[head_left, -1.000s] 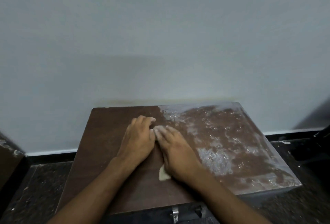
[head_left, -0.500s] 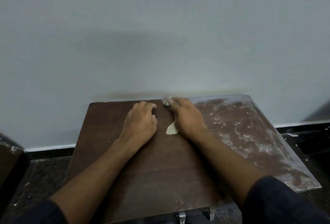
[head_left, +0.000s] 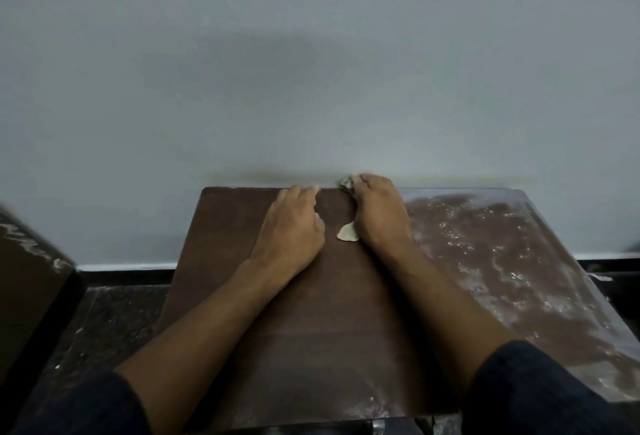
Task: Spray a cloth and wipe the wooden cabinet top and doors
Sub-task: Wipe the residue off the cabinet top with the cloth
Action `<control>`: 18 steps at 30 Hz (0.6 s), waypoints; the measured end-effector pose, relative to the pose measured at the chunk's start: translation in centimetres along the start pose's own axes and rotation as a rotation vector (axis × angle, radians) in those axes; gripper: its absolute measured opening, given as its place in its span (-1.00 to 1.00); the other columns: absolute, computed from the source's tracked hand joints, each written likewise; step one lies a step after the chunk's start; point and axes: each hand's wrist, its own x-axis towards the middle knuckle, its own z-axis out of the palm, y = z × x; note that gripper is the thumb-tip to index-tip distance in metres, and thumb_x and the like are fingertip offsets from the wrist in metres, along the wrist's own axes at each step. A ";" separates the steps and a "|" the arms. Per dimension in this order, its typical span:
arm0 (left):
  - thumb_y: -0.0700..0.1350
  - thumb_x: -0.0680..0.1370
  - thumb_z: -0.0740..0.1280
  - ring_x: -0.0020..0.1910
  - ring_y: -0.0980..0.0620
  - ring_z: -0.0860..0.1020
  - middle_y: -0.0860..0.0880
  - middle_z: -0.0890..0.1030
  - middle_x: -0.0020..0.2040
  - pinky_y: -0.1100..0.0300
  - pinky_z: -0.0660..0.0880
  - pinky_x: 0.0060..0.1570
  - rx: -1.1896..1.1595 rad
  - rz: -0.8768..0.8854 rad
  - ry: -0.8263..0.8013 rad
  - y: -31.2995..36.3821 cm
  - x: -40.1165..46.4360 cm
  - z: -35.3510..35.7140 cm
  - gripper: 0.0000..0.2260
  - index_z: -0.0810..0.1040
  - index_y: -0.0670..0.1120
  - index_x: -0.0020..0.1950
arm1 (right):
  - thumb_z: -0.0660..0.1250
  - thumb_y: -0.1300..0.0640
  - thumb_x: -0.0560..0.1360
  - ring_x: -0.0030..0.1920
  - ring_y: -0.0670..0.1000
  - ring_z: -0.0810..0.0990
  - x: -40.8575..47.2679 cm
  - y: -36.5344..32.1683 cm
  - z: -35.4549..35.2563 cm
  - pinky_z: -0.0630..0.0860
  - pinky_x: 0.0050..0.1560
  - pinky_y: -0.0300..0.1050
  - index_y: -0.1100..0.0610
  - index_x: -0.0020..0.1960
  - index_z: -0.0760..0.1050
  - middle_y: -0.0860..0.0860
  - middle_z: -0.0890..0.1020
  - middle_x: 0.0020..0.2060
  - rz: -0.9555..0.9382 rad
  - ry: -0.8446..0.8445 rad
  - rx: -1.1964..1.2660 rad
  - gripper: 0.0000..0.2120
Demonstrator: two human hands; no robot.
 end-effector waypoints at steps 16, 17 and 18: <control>-0.26 0.51 0.23 0.13 0.06 0.47 0.03 0.57 0.10 0.09 0.46 0.20 -0.073 -0.071 0.084 -1.6 -3.1 -2.0 -0.67 0.55 -0.07 0.24 | 0.17 0.17 0.64 0.39 0.14 0.39 -2.3 -1.2 -1.7 0.23 0.45 -0.09 0.17 0.50 0.36 0.14 0.47 0.41 -0.131 -0.139 0.085 -0.58; -0.25 0.51 0.22 0.14 0.02 0.48 0.00 0.57 0.11 0.05 0.46 0.20 -0.073 -0.092 0.100 -1.5 -3.0 -2.2 -0.67 0.55 -0.08 0.24 | 0.16 0.14 0.62 0.33 0.12 0.44 -2.2 -2.7 -1.8 0.26 0.41 -0.13 0.18 0.43 0.43 0.13 0.52 0.35 -0.160 -0.133 0.122 -0.60; -0.24 0.51 0.22 0.14 -0.01 0.48 -0.02 0.57 0.11 0.02 0.46 0.20 -0.076 -0.112 0.117 -1.5 -3.0 -2.4 -0.68 0.55 -0.09 0.24 | 0.17 0.12 0.59 0.28 0.10 0.48 -2.8 -4.3 -1.8 0.27 0.37 -0.16 0.17 0.36 0.49 0.12 0.56 0.29 -0.218 -0.138 0.180 -0.62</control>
